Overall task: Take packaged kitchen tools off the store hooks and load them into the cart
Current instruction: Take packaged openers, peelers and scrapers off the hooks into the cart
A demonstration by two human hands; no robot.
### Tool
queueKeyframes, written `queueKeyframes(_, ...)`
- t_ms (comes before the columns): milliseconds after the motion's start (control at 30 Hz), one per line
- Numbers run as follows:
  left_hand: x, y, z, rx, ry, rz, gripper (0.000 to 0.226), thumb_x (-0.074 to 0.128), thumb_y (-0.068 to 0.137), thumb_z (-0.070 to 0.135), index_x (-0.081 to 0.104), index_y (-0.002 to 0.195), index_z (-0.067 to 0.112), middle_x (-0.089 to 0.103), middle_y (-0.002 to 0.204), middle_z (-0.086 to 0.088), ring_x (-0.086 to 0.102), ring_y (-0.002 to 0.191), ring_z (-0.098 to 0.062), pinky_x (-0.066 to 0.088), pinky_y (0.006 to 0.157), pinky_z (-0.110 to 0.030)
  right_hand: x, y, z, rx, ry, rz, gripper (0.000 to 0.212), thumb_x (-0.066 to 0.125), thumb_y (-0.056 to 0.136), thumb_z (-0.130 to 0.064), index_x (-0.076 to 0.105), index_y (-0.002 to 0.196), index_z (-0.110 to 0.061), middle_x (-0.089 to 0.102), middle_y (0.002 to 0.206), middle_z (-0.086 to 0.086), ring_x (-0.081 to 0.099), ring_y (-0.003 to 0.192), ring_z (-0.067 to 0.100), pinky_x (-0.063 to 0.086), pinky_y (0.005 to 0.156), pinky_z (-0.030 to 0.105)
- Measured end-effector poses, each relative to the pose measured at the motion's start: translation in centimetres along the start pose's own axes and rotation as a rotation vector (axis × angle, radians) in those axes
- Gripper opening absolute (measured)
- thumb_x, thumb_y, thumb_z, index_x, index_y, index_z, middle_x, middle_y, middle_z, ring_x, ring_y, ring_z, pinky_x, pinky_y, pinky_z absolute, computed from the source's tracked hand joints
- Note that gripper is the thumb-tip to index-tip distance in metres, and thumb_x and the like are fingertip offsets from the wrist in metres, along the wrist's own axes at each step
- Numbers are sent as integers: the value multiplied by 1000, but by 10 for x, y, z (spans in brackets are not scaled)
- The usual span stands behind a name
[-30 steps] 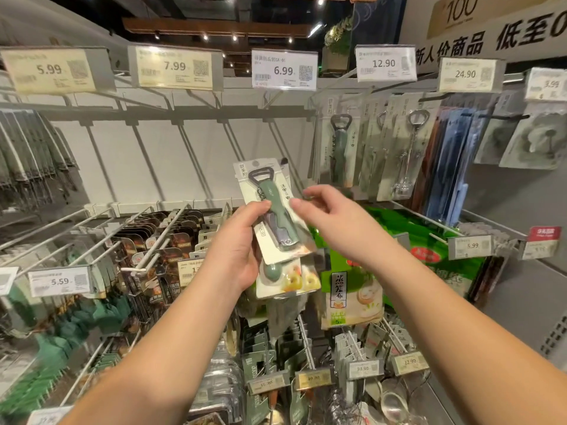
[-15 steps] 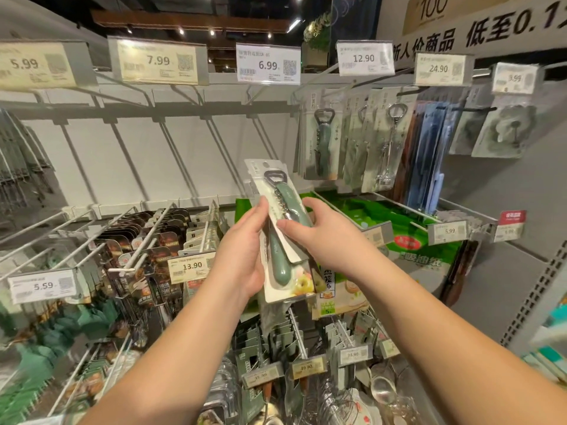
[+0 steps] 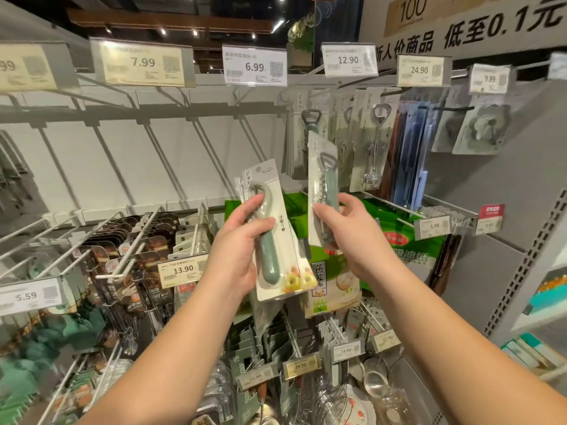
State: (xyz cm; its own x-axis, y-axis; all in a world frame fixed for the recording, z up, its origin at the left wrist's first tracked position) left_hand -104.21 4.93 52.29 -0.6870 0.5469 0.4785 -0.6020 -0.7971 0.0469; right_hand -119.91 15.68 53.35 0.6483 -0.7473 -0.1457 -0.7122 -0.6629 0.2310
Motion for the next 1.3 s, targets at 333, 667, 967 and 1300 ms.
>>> queueKeyframes(333, 0, 2, 21, 43, -25, -5, 45, 60, 90, -7, 69, 121, 26, 72, 114, -5, 75, 84, -16, 61, 68, -33, -43, 23, -53, -261, -204, 236, 66, 69, 91, -36, 34, 145, -20, 55, 103, -20, 59, 87, -7, 47, 62, 6)
queueKeyframes(667, -3, 1, 24, 31, -47, 1, 45, 59, 90, -6, 70, 120, 26, 72, 113, -5, 75, 76, -14, 60, 62, -31, -38, 54, -65, -309, -252, 264, 80, 69, 86, -45, 30, 150, -15, 53, 140, 1, 58, 119, 16, 51, 103, 42)
queueKeyframes(967, -15, -1, 31, 45, -5, 21, 44, 58, 91, -4, 68, 118, 28, 69, 121, -6, 71, 91, -19, 60, 71, -35, -26, 67, -57, -299, -350, 281, 81, 66, 86, -49, 32, 150, -14, 47, 147, 4, 51, 130, 20, 43, 111, 42)
queueKeyframes(1300, -17, 0, 37, 73, -9, 49, 44, 58, 91, -5, 70, 118, 27, 69, 123, -8, 71, 91, -20, 60, 74, -36, -19, 101, -57, -258, -537, 316, 67, 65, 85, -46, 48, 139, -8, 50, 133, 10, 49, 124, 27, 44, 102, 41)
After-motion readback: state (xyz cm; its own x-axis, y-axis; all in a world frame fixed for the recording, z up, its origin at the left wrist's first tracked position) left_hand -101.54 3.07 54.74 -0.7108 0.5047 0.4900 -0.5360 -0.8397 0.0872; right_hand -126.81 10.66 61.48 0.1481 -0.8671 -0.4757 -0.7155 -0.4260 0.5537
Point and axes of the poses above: each hand's wrist, its own y-axis towards the middle knuckle, its own x-axis out of the palm, z = x × y, the point moved 9 cm from there along y, towards the middle knuckle
